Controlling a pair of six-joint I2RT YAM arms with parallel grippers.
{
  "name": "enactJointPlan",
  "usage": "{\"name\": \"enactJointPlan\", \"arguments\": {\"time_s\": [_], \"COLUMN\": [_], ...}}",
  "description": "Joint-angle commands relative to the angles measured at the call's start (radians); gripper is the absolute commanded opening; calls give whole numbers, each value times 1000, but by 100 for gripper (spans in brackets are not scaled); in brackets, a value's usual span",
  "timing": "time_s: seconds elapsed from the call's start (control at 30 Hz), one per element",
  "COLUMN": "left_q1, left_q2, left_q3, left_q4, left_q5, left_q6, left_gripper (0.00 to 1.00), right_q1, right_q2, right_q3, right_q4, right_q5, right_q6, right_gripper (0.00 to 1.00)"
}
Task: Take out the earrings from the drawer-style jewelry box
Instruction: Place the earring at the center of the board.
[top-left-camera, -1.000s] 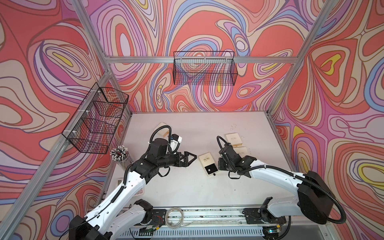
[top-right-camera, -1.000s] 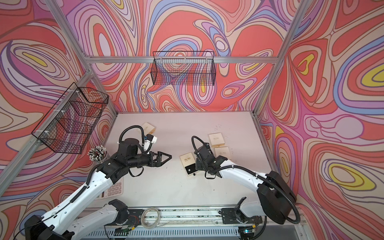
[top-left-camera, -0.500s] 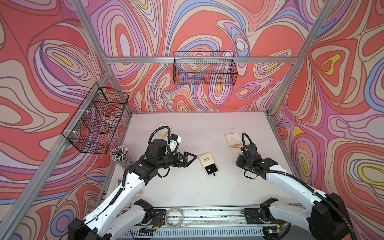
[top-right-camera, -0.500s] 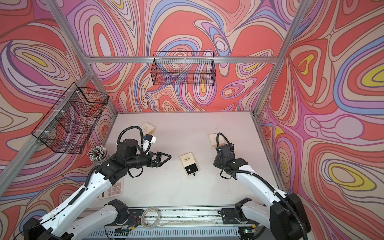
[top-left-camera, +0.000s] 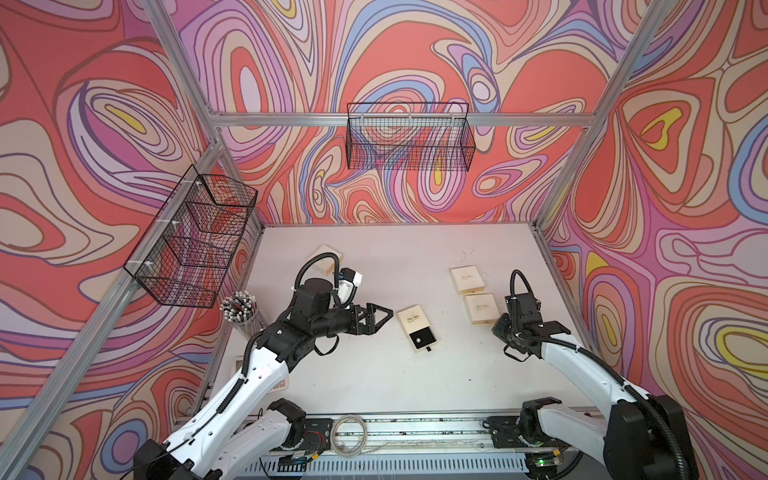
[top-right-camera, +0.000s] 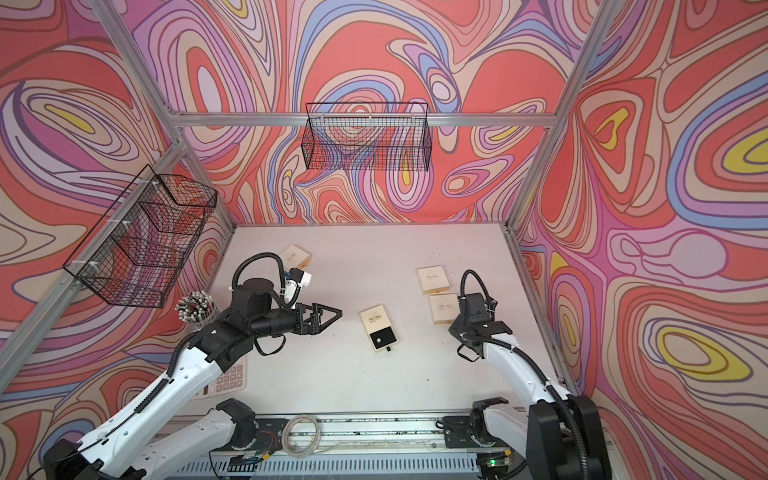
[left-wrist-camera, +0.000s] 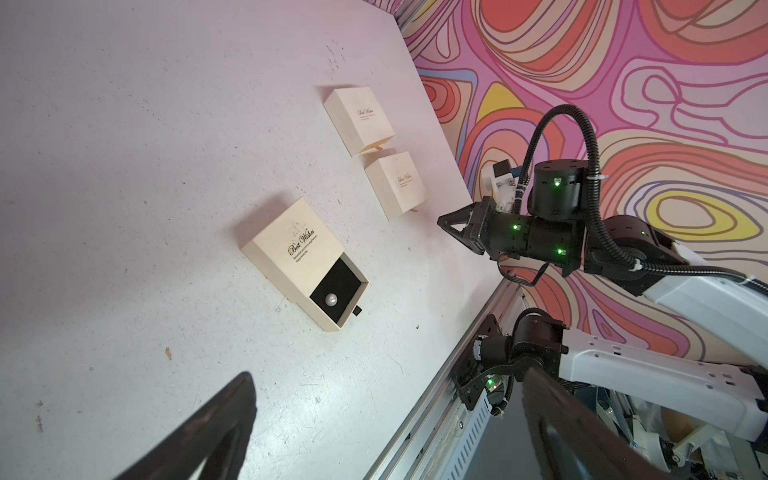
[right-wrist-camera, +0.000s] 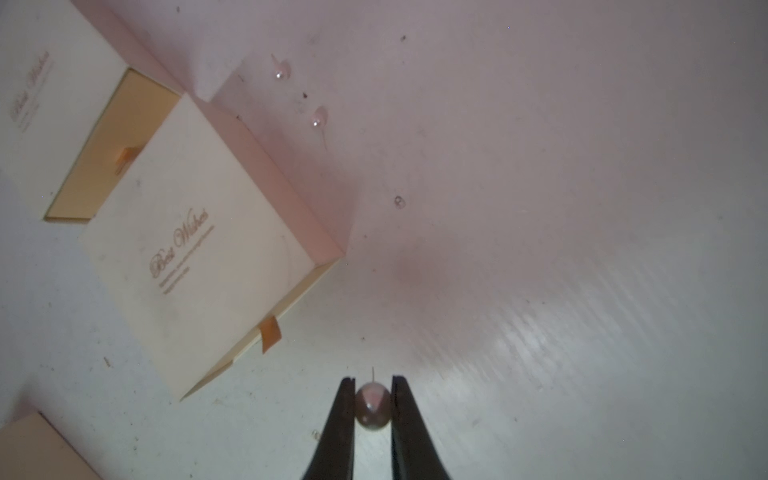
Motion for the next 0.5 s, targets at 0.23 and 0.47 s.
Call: {"name": "enactJointPlan", "arguments": {"time_s": [0.23, 0.47], "left_q1": [6, 5], "left_q2": [-15, -15], "left_q3": [-11, -11], "left_q4": [20, 20], "left_q5": [15, 12], "left_q6": [-4, -4], "left_gripper": [100, 100], "right_q1": [-93, -109], "right_q2": [38, 79], "right_q3": [-14, -26], "right_q4": [29, 50], "right_q5": [23, 35], "right_q6": [-1, -3], "right_gripper": [6, 7]}}
